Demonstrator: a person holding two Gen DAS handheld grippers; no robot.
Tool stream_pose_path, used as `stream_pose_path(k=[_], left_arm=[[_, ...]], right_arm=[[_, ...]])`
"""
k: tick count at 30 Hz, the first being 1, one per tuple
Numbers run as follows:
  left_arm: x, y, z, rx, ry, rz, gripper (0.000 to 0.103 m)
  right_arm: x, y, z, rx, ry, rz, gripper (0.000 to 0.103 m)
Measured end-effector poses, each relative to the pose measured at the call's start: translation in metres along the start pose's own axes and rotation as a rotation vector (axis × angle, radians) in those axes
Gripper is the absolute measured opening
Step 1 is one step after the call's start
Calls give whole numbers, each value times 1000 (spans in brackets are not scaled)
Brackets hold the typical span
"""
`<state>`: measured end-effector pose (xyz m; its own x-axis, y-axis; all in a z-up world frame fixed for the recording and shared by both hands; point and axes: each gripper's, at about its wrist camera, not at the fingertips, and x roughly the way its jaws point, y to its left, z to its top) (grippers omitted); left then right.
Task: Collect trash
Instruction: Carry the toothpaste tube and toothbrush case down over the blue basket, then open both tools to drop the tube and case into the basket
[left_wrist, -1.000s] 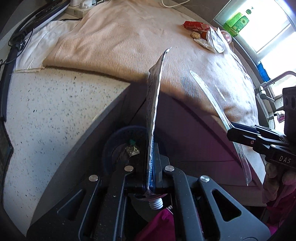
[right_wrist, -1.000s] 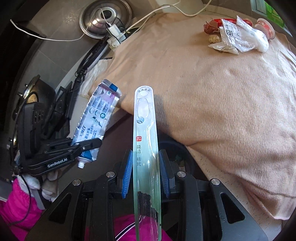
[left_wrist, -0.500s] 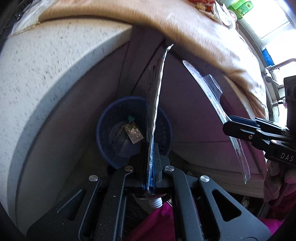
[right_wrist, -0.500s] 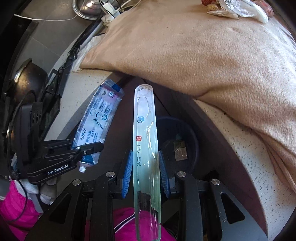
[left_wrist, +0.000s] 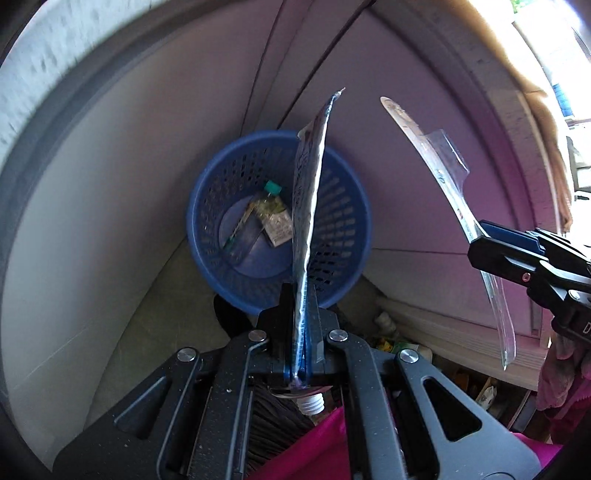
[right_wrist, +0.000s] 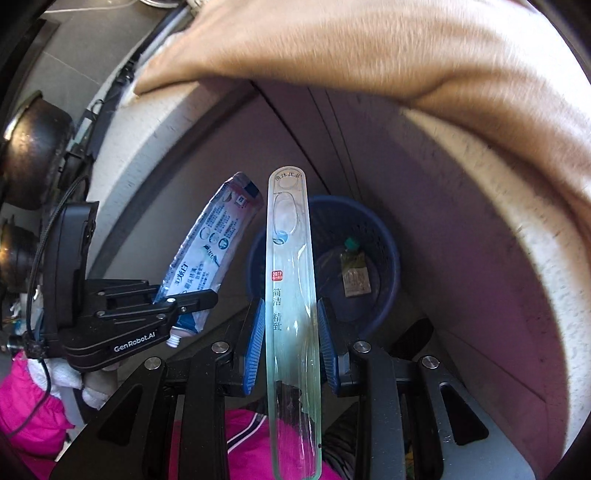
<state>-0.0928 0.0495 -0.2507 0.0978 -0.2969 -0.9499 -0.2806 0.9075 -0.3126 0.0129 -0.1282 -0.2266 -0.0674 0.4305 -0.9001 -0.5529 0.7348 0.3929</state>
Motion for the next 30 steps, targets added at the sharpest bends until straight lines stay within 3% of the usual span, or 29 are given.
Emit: stream_pose_path(k=[16,30], left_arm=[[43,6,0,-32,107,27,2],[51,3,19,-41,75,46,2]], right_arm=[[51,-4,0,-9,91,-70,27],[64,3,10,-18,94,-92,27]])
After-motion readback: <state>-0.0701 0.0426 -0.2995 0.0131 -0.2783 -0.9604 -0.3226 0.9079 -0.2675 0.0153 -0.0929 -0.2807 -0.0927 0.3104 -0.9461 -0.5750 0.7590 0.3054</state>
